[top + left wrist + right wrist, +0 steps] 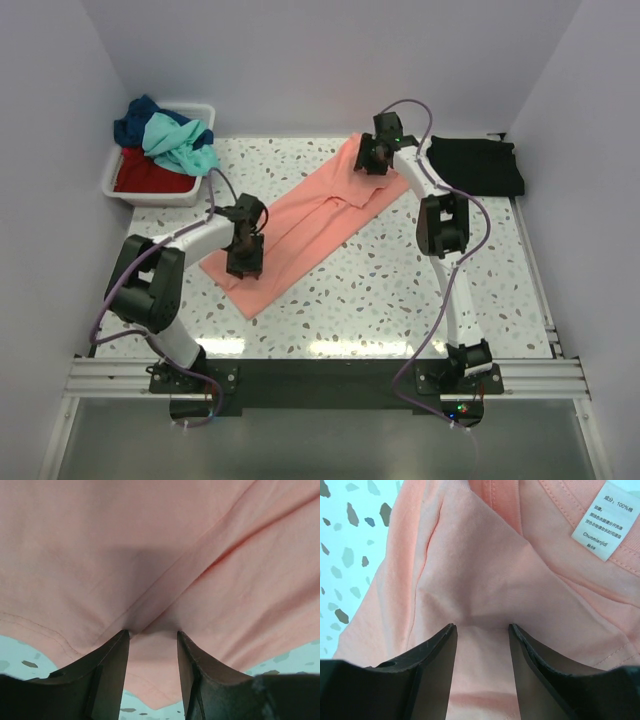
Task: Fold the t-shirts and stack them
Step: Fold the tshirt
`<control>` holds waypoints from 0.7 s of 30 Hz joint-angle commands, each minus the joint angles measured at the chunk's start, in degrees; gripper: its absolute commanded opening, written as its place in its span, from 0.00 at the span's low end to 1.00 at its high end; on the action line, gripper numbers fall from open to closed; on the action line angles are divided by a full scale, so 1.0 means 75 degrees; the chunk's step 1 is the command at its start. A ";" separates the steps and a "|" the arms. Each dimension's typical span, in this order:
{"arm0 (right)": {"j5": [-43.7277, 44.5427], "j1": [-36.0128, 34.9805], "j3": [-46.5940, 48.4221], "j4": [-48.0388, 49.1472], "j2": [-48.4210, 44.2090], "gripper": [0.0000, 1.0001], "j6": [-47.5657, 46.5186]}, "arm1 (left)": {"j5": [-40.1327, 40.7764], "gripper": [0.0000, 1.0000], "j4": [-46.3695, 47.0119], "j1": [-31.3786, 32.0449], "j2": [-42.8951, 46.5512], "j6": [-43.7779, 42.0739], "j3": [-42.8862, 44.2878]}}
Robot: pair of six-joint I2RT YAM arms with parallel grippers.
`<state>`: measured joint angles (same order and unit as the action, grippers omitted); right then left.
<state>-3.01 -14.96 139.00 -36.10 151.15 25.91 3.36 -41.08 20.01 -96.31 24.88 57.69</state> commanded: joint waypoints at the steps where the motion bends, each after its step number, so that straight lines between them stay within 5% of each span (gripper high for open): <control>1: -0.0548 -0.0033 0.0006 0.0195 0.0471 0.52 0.0084 | -0.0072 0.48 -0.0557 0.0343 0.0396 0.0233 -0.0262; 15: -0.0900 -0.0033 0.0158 0.0594 -0.0054 0.54 -0.0115 | -0.1279 0.49 -0.0535 0.1011 0.0573 0.0057 -0.0824; 21: -0.0958 -0.0033 0.0287 0.0980 -0.0606 0.67 -0.0326 | -0.1350 0.48 -0.0441 0.1574 0.0315 -0.0060 -0.0919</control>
<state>-8.82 -14.98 139.00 -30.98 151.72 25.47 -3.66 -45.01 29.17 -92.92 25.69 52.42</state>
